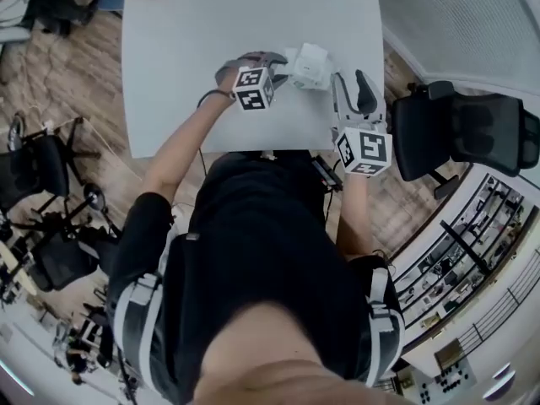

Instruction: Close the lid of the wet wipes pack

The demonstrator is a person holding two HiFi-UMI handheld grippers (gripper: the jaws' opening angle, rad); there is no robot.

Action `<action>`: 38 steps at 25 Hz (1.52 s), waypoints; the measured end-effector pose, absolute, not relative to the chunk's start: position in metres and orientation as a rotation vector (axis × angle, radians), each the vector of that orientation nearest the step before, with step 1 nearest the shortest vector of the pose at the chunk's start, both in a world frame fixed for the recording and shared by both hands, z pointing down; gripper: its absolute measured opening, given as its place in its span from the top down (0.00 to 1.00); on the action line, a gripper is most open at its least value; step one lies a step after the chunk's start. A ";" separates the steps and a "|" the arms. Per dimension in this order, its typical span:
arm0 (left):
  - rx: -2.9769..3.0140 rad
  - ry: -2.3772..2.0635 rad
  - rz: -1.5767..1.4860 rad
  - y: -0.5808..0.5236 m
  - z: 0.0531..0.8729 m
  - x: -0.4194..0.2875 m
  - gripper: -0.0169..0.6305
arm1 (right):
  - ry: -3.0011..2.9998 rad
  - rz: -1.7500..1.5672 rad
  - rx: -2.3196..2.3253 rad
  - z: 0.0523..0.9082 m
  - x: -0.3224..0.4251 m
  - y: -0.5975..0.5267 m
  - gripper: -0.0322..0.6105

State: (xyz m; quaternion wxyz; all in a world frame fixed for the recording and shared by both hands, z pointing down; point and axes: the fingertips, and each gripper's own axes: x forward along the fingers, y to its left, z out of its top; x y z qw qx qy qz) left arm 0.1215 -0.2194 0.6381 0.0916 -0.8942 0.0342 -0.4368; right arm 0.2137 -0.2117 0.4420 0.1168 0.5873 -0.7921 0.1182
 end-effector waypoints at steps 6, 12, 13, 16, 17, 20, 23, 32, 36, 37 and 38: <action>-2.497 -0.068 -1.545 -0.250 0.720 0.130 0.75 | -2.340 0.361 1.599 0.476 0.221 -0.271 0.64; -2.447 -0.182 -1.666 -0.261 0.769 0.142 0.75 | -2.325 0.444 1.336 0.539 0.225 -0.312 0.64; -2.440 -0.203 -1.679 -0.260 0.775 0.142 0.75 | -2.325 0.474 1.260 0.553 0.222 -0.316 0.64; -2.464 -0.261 -1.706 -0.255 0.784 0.139 0.75 | -2.302 0.572 0.983 0.600 0.209 -0.320 0.64; -2.475 -0.278 -1.711 -0.254 0.785 0.139 0.75 | -2.287 0.598 0.885 0.616 0.204 -0.321 0.64; -2.474 -0.318 -1.712 -0.260 0.786 0.142 0.75 | -2.213 0.620 0.662 0.664 0.201 -0.331 0.64; -2.456 -0.352 -1.717 -0.262 0.788 0.143 0.75 | -2.125 0.615 0.542 0.706 0.203 -0.343 0.64; -2.510 -0.350 -1.670 -0.262 0.789 0.142 0.75 | -1.984 0.786 0.307 0.780 0.207 -0.340 0.64; -2.517 -0.347 -1.648 -0.263 0.787 0.140 0.75 | -2.002 0.832 0.260 0.770 0.201 -0.334 0.66; -2.519 -0.346 -1.644 -0.262 0.786 0.140 0.75 | -2.010 0.829 0.264 0.764 0.201 -0.333 0.67; -2.522 -0.344 -1.639 -0.262 0.786 0.139 0.75 | -2.020 0.825 0.267 0.757 0.200 -0.332 0.68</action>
